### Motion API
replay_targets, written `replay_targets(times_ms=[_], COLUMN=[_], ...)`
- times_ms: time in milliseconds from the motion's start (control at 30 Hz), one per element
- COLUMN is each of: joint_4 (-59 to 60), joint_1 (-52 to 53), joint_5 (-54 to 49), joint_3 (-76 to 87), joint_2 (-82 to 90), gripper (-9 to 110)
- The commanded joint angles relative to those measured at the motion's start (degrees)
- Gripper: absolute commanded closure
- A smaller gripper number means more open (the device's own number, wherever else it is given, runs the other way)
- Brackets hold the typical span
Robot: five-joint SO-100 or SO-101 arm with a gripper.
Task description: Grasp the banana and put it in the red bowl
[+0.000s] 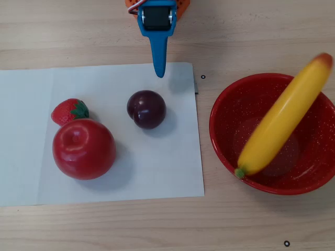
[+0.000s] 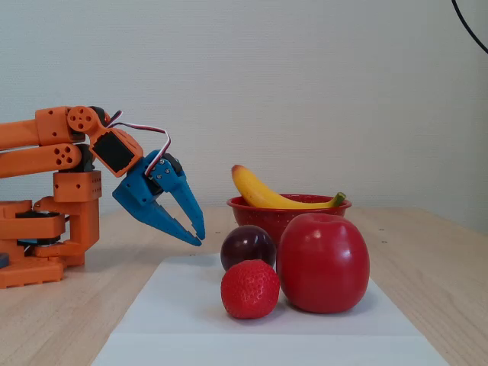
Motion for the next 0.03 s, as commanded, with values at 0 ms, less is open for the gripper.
replay_targets(times_ms=[0], joint_4=[-0.09], joint_1=[-1.14], joint_5=[0.26], joint_3=[0.79], joint_2=[0.53], gripper=[101])
